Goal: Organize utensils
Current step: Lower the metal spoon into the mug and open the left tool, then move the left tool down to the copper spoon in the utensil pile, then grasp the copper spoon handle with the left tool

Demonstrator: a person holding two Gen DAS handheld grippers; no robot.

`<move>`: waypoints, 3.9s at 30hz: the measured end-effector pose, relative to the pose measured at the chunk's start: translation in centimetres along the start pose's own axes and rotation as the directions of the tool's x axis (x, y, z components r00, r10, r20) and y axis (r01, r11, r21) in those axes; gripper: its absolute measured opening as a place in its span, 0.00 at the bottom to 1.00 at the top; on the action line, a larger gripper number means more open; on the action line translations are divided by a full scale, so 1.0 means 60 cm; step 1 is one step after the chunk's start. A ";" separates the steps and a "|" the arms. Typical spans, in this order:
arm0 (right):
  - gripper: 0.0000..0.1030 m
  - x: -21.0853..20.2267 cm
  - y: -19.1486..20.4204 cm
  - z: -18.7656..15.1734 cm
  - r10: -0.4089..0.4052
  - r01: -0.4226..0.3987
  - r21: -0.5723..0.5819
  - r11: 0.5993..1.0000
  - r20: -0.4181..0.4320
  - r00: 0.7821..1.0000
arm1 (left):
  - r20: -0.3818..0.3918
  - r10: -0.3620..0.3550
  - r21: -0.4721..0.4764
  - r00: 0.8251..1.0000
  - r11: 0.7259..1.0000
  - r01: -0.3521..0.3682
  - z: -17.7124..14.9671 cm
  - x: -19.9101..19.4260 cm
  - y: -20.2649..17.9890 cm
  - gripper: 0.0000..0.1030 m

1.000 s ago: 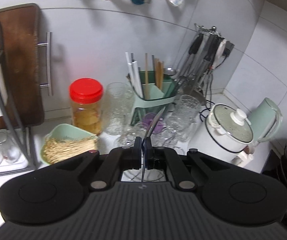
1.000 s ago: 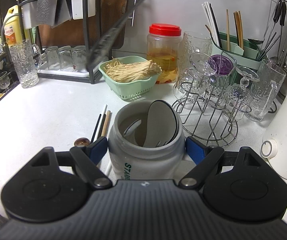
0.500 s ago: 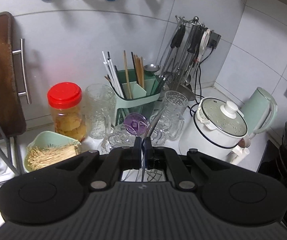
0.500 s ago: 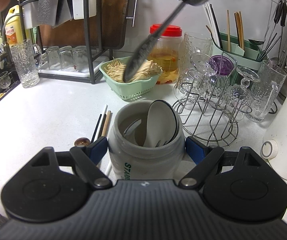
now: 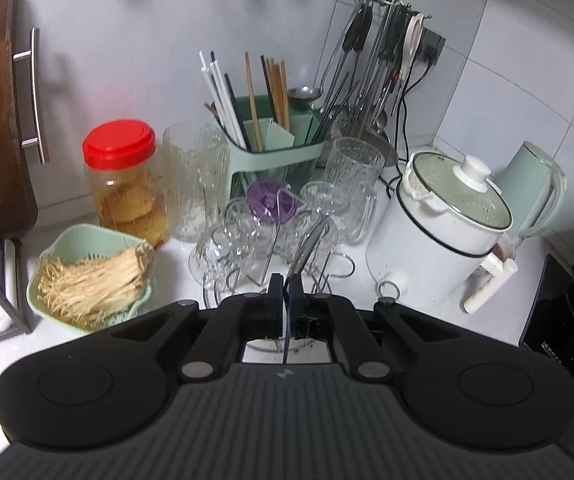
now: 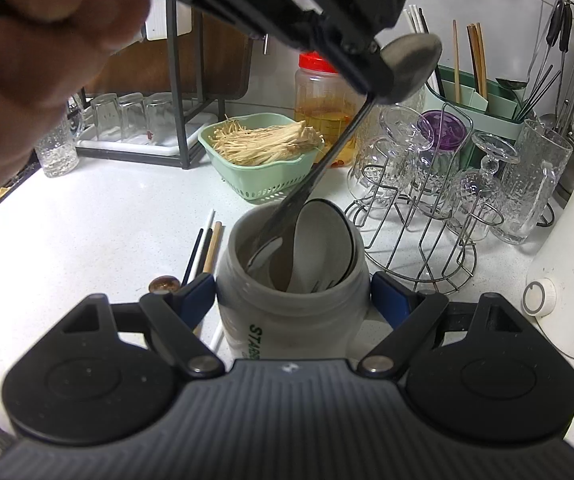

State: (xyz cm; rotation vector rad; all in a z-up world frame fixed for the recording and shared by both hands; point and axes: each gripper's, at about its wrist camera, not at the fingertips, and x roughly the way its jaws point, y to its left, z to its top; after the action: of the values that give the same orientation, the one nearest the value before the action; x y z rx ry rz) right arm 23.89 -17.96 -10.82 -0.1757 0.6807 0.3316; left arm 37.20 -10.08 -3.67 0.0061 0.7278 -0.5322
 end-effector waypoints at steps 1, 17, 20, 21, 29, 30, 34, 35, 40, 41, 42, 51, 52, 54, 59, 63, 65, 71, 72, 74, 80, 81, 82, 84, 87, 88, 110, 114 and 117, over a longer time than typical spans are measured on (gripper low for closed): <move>0.84 0.000 0.000 0.000 0.000 0.000 0.000 1.000 0.000 1.000 | -0.006 0.001 -0.004 1.000 1.000 -0.001 -0.002 -0.001 0.001 0.03; 0.85 0.001 -0.001 0.000 -0.003 0.003 -0.001 1.000 0.002 1.000 | -0.140 0.013 -0.055 0.990 0.998 -0.021 -0.036 -0.060 0.005 0.03; 0.85 0.002 -0.001 0.000 -0.003 0.003 -0.001 1.000 0.002 1.000 | -0.175 -0.008 -0.090 0.985 0.996 -0.008 -0.041 -0.069 0.011 0.03; 0.85 0.002 -0.001 0.000 -0.003 0.003 -0.002 1.000 0.002 1.000 | -0.192 -0.029 -0.114 0.981 0.993 0.007 -0.043 -0.071 0.016 0.03; 0.85 0.002 0.000 -0.001 -0.003 0.003 -0.012 1.000 0.002 1.000 | -0.291 -0.104 -0.239 0.951 0.970 0.032 -0.061 -0.070 0.046 0.02; 0.85 0.002 -0.001 -0.001 -0.002 0.002 -0.012 1.000 0.003 1.000 | -0.295 -0.106 -0.251 0.949 0.967 0.030 -0.063 -0.067 0.050 0.02; 0.85 0.001 -0.002 -0.002 0.001 -0.001 -0.015 1.000 0.005 1.000 | -0.306 -0.105 -0.264 0.946 0.964 0.022 -0.066 -0.057 0.058 0.03; 0.85 0.001 -0.002 -0.002 0.002 -0.002 -0.016 1.000 0.004 1.000 | -0.307 -0.105 -0.266 0.946 0.964 0.020 -0.067 -0.055 0.059 0.03; 0.85 0.001 -0.003 -0.002 0.004 -0.004 -0.018 1.000 0.003 1.000 | -0.300 -0.100 -0.273 0.949 0.962 0.015 -0.067 -0.058 0.063 0.03; 0.85 0.001 -0.002 -0.002 0.003 -0.003 -0.017 1.000 0.004 1.000 | -0.297 -0.096 -0.276 0.950 0.961 0.011 -0.067 -0.060 0.065 0.03; 0.85 0.001 -0.002 -0.002 0.004 -0.003 -0.016 1.000 0.006 1.000 | -0.292 -0.092 -0.281 0.952 0.960 0.007 -0.068 -0.063 0.067 0.03; 0.85 0.001 -0.005 -0.004 0.011 -0.011 -0.022 1.000 0.008 1.000 | -0.257 -0.028 -0.358 0.966 0.931 -0.068 -0.095 -0.087 0.101 0.04; 0.85 0.001 -0.005 -0.004 0.015 -0.014 -0.023 1.000 0.009 1.000 | -0.260 -0.019 -0.373 0.965 0.924 -0.083 -0.102 -0.087 0.109 0.05; 0.85 0.002 -0.007 -0.004 0.020 -0.020 -0.029 0.999 0.008 1.000 | -0.262 0.001 -0.403 0.965 0.908 -0.111 -0.118 -0.085 0.125 0.11; 0.85 0.002 -0.006 -0.005 0.022 -0.022 -0.038 0.999 0.009 1.000 | -0.294 0.054 -0.446 0.954 0.875 -0.187 -0.160 -0.069 0.162 0.20; 0.85 0.002 -0.007 -0.004 0.028 -0.027 -0.044 0.999 0.009 1.000 | -0.329 0.089 -0.458 0.940 0.855 -0.242 -0.193 -0.048 0.182 0.20; 0.85 0.001 -0.007 -0.003 0.029 -0.029 -0.046 0.999 0.003 1.000 | -0.348 0.097 -0.460 0.932 0.849 -0.260 -0.209 -0.034 0.191 0.20; 0.85 0.006 -0.010 0.011 0.040 -0.042 -0.051 0.998 -0.046 0.998 | -0.389 0.123 -0.455 0.913 0.836 -0.307 -0.256 0.014 0.198 0.20; 0.85 0.007 -0.011 0.014 0.047 -0.050 -0.052 0.997 -0.056 0.997 | -0.391 0.139 -0.455 0.910 0.830 -0.322 -0.261 0.017 0.197 0.20; 0.84 0.007 -0.013 0.015 0.061 -0.066 -0.068 0.996 -0.068 0.996 | -0.377 0.160 -0.457 0.912 0.825 -0.333 -0.266 0.022 0.194 0.20; 0.84 0.008 -0.014 0.018 0.079 -0.087 -0.087 0.992 -0.088 0.993 | -0.361 0.189 -0.466 0.913 0.812 -0.352 -0.264 0.024 0.191 0.20; 0.84 0.007 -0.014 0.017 0.079 -0.087 -0.086 0.993 -0.088 0.993 | -0.366 0.197 -0.452 0.910 0.817 -0.359 -0.262 0.026 0.188 0.20; 0.84 0.007 -0.014 0.017 0.079 -0.086 -0.085 0.993 -0.088 0.993 | -0.373 0.207 -0.439 0.904 0.820 -0.369 -0.258 0.029 0.184 0.20; 0.84 0.007 -0.013 0.017 0.079 -0.087 -0.085 0.993 -0.088 0.993 | -0.406 0.228 -0.432 0.885 0.805 -0.406 -0.253 0.032 0.183 0.20; 0.84 0.007 -0.016 0.018 0.091 -0.100 -0.094 0.990 -0.090 0.992 | -0.442 0.227 -0.453 0.868 0.778 -0.435 -0.247 0.035 0.188 0.20; 0.84 0.006 -0.017 0.017 0.097 -0.105 -0.099 0.990 -0.090 0.991 | -0.451 0.223 -0.457 0.864 0.774 -0.438 -0.245 0.037 0.188 0.20; 0.84 0.003 -0.023 0.010 0.135 -0.142 -0.119 0.983 -0.059 0.989 | -0.545 0.277 -0.342 0.792 0.789 -0.511 -0.217 0.073 0.182 0.04; 0.84 0.003 -0.023 0.009 0.135 -0.141 -0.119 0.983 -0.057 0.989 | -0.528 0.298 -0.318 0.795 0.799 -0.511 -0.218 0.070 0.178 0.04; 0.84 0.004 -0.023 0.010 0.135 -0.141 -0.117 0.983 -0.060 0.989 | -0.515 0.312 -0.315 0.798 0.798 -0.515 -0.222 0.064 0.179 0.03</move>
State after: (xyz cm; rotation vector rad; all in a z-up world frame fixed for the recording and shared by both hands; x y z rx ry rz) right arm 24.95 -19.04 -10.44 -0.2539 0.7264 0.5035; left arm 36.16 -0.05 -18.05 -0.1360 1.2481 0.0964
